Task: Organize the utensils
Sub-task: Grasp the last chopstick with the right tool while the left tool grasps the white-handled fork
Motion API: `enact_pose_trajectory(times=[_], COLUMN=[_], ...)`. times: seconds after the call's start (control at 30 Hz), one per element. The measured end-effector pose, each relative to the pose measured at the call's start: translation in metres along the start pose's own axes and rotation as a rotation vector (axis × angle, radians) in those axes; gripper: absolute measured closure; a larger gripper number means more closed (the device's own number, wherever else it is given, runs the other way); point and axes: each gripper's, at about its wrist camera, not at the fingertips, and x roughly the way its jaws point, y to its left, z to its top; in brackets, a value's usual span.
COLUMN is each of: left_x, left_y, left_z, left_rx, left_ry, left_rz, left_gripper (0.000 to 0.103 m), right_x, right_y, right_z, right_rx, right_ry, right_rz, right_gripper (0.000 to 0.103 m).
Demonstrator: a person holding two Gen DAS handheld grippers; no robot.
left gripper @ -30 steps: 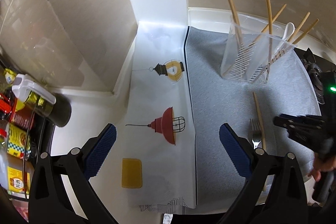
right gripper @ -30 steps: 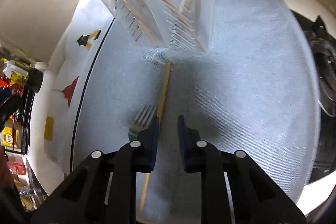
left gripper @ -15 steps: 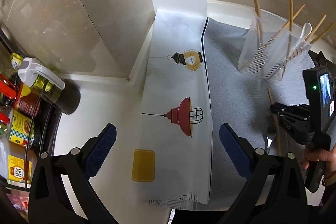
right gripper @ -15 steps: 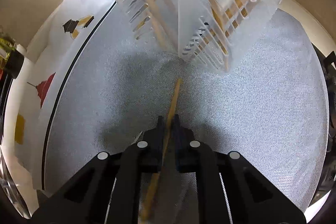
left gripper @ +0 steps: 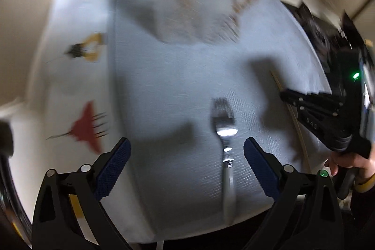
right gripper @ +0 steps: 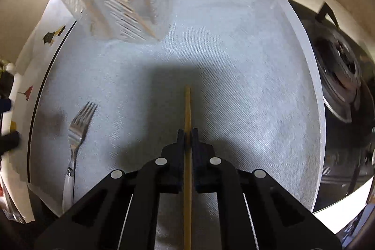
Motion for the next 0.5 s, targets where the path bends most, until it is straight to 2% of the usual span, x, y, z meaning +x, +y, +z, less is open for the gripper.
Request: enact_pose_trajectory(times=[0.17, 0.37, 0.47, 0.5], left_x=[0.036, 0.062, 0.063, 0.061], left_y=[-0.022, -0.032, -0.037, -0.039], left_z=[0.015, 0.017, 0.018, 0.018], left_rx=[0.015, 0.017, 0.026, 0.031], left_ry=[0.109, 0.193, 0.179, 0.169], left_rz=[-0.064, -0.052, -0.042, -0.04], left_gripper=[0.019, 0.033, 0.039, 0.049], right_x=[-0.006, -0.001, -0.002, 0.001], right_y=[-0.007, -0.01, -0.006, -0.003], right_z=[-0.011, -0.012, -0.013, -0.012], right_rx=[0.008, 0.016, 0.011, 0.008], right_ry=[-0.009, -0.014, -0.015, -0.017], right_rz=[0.0, 0.008, 0.009, 0.009], right_gripper=[0.096, 0.096, 0.096, 0.096])
